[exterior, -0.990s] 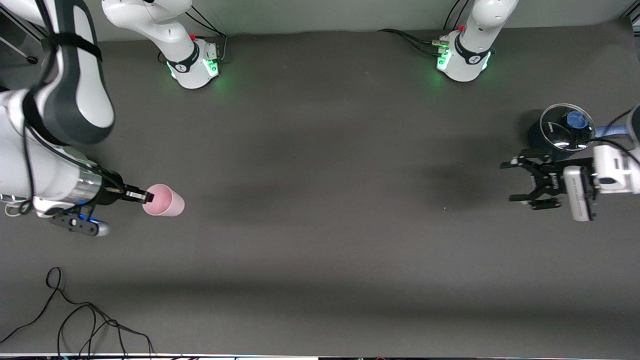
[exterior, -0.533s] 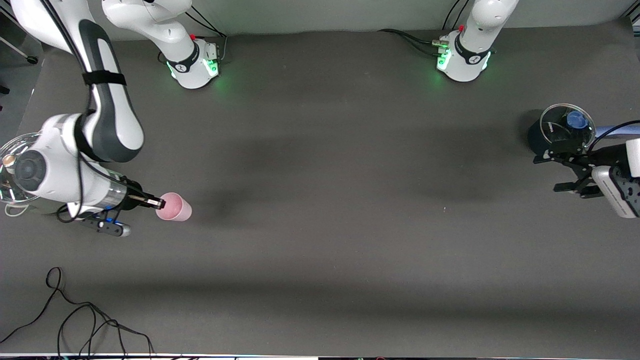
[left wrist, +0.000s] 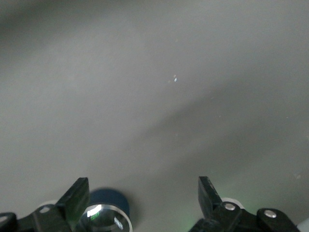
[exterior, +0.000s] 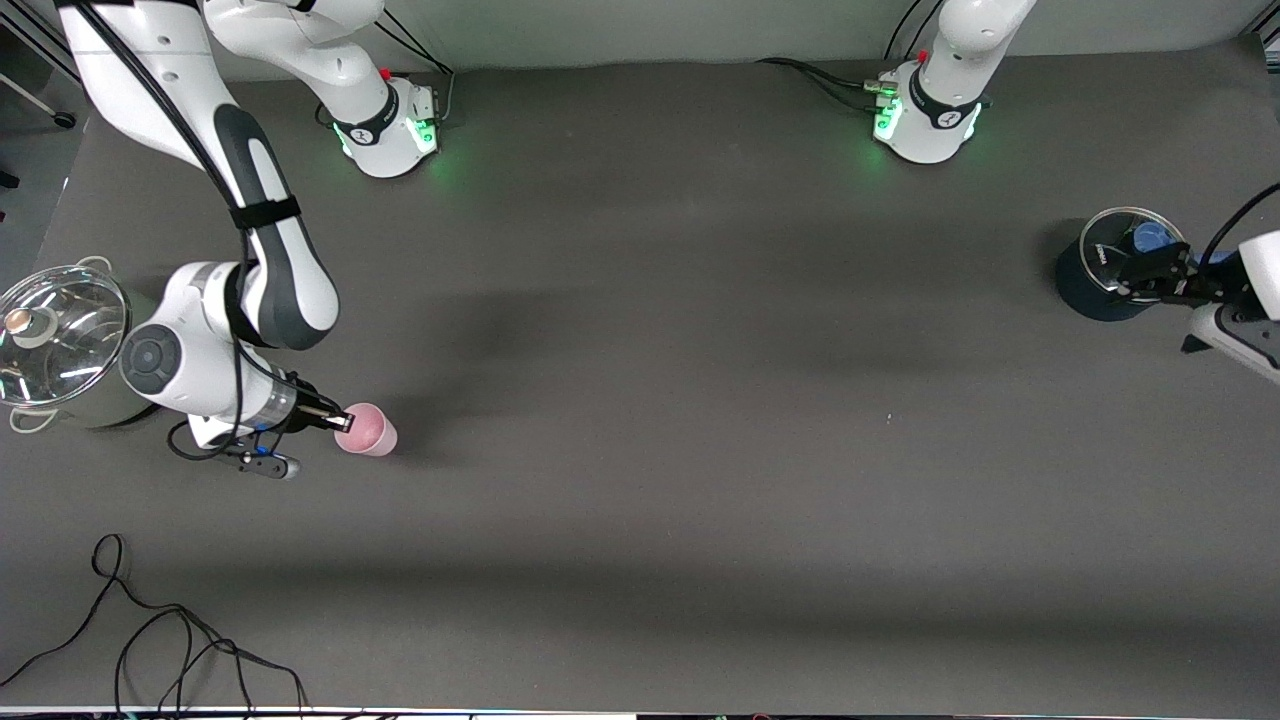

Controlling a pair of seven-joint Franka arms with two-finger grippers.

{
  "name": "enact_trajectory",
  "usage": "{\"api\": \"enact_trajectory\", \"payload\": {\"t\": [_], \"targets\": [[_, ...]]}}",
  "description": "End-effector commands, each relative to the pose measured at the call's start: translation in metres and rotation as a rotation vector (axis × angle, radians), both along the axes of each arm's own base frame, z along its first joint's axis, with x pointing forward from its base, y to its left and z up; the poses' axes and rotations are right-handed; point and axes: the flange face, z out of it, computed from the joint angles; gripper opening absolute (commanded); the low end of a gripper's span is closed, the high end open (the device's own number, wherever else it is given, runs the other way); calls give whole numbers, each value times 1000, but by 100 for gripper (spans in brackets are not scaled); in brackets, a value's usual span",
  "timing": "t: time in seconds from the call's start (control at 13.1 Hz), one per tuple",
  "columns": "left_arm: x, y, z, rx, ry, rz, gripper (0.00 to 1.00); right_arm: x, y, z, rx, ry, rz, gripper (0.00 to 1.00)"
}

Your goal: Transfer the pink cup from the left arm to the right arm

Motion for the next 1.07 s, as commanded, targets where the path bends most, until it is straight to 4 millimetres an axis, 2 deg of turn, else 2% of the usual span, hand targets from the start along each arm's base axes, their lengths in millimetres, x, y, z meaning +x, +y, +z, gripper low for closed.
{"api": "enact_trajectory", "payload": {"t": [0.0,0.15,0.38,0.46,0.53,0.61,0.76,0.91,0.99], "targets": [[-13,-7,17,103,4,143,100,0,-4,-9,-14,-11,19,0],[-17,-10,29,146,-32,295,100,0,-6,-10,-13,-11,27,0],[-20,-23,39,158,-62,304,100,0,-6,-10,-13,-11,34,0],[-19,-23,39,150,-70,306,100,1,-9,-10,-13,-12,41,4],[-17,-25,39,150,-87,306,100,1,-13,-9,-12,-12,40,22],[-18,-28,41,155,-103,307,100,1,-15,-8,-11,-12,35,45],[-19,-26,39,160,-104,313,100,0,-16,-5,-10,-15,35,51],[-21,-32,43,174,-126,333,100,1,-14,2,-6,-24,42,71],[-20,-36,37,176,-128,351,100,2,-12,9,-3,-34,47,72]]}}
